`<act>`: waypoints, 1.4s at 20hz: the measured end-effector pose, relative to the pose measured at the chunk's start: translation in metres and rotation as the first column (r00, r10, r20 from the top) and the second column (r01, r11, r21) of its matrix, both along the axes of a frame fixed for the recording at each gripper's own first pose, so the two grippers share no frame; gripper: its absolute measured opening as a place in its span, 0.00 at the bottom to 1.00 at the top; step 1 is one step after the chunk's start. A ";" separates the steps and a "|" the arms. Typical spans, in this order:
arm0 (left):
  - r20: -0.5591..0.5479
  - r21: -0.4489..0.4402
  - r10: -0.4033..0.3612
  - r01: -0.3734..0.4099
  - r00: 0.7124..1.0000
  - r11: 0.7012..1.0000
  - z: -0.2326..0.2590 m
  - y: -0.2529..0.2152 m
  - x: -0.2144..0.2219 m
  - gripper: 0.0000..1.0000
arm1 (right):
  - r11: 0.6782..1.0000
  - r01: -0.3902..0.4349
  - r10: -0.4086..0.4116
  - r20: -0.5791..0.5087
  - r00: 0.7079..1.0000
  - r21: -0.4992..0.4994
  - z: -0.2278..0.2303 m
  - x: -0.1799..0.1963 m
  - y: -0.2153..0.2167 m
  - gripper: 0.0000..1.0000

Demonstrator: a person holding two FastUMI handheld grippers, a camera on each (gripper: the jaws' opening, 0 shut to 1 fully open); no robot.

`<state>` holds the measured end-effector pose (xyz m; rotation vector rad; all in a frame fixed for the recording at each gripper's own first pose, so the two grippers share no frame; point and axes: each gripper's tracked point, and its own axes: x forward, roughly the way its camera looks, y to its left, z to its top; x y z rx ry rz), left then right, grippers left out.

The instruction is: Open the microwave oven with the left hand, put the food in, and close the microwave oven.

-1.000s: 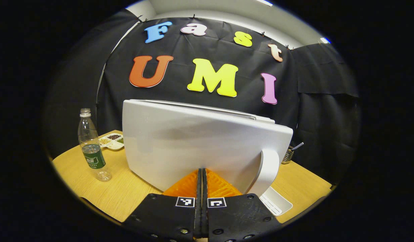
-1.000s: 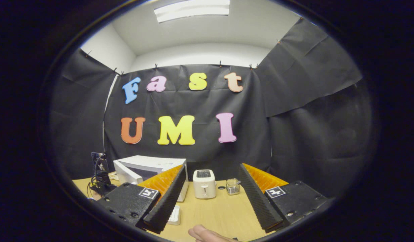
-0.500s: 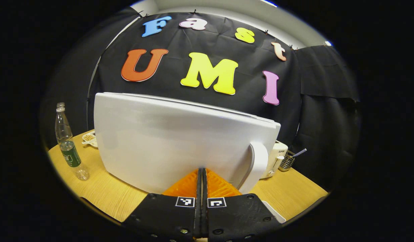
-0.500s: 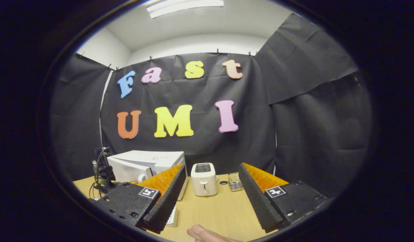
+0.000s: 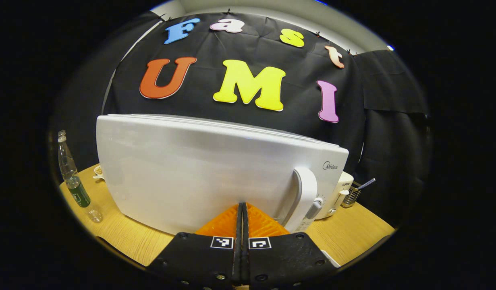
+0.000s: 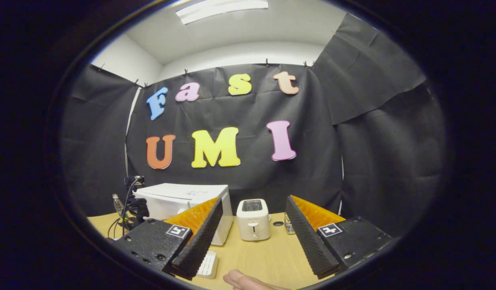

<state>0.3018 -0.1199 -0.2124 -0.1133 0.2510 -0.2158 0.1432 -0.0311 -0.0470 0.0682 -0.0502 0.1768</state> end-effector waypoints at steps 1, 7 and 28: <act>0.000 0.009 0.004 -0.004 1.000 1.000 0.000 0.000 0.000 0.00 | 1.000 -0.002 0.002 -0.004 1.000 0.002 -0.002 0.003 0.001 0.90; -0.030 0.014 0.016 -0.016 0.999 1.000 -0.002 -0.002 0.008 0.00 | 1.000 0.010 -0.010 -0.053 0.999 -0.005 -0.015 0.014 0.004 1.00; -0.044 0.057 -0.043 0.045 0.998 0.997 0.062 0.006 -0.121 0.00 | 0.986 0.151 -0.160 -0.142 0.977 -0.067 -0.021 -0.080 0.007 1.00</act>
